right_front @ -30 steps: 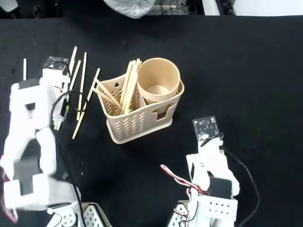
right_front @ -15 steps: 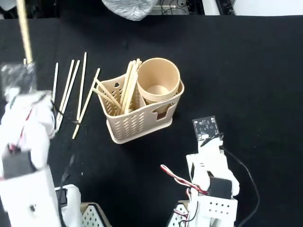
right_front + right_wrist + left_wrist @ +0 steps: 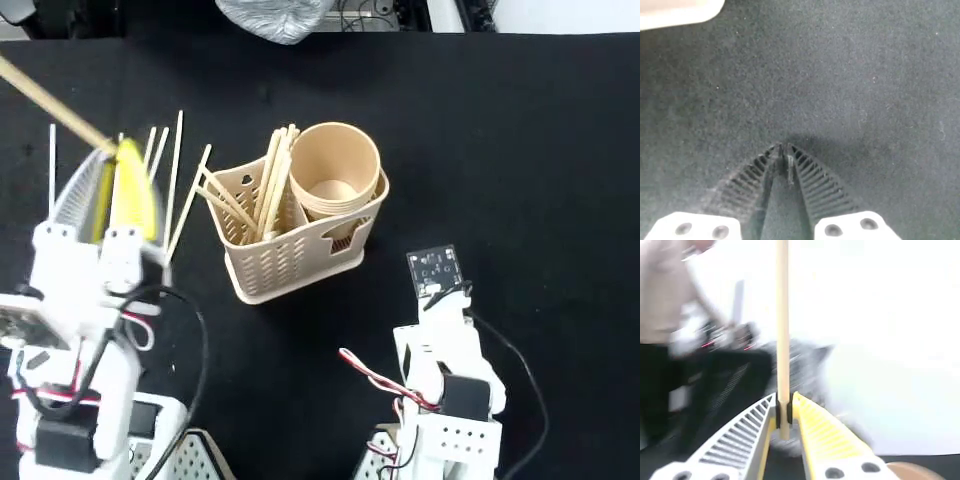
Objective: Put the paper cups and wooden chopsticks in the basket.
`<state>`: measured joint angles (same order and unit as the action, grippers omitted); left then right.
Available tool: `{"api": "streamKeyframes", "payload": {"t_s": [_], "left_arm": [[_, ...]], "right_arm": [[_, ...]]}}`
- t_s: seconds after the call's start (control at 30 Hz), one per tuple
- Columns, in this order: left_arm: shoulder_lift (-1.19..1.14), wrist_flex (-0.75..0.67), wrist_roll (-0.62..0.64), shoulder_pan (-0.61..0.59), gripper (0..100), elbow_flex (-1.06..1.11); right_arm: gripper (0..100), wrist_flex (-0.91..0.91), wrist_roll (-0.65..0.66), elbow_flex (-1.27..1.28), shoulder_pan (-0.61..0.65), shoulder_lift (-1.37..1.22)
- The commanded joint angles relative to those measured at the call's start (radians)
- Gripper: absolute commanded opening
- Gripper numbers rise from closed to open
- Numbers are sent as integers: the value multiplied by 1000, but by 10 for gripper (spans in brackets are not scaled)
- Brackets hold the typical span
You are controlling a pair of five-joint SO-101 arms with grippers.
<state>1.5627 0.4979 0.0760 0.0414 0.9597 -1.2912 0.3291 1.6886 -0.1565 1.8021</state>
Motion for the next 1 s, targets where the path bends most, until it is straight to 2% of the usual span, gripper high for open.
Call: {"api": "streamKeyframes", "payload": {"t_s": [0.0, 0.1, 0.27, 0.83, 0.97], "left_arm": [[-94, -129, 15, 202, 28, -19], [-199, -130, 18, 248, 28, -24], [-325, -138, 84, 254, 28, -24], [-338, -130, 84, 280, 29, 84], [-338, -61, 23, 305, 29, 77]], "right_arm": [[13, -5, 6, -4, 11, 71], [13, -5, 6, -4, 11, 71], [13, -5, 6, -4, 11, 71], [13, -5, 6, -4, 11, 71], [13, -5, 6, -4, 11, 71]]}}
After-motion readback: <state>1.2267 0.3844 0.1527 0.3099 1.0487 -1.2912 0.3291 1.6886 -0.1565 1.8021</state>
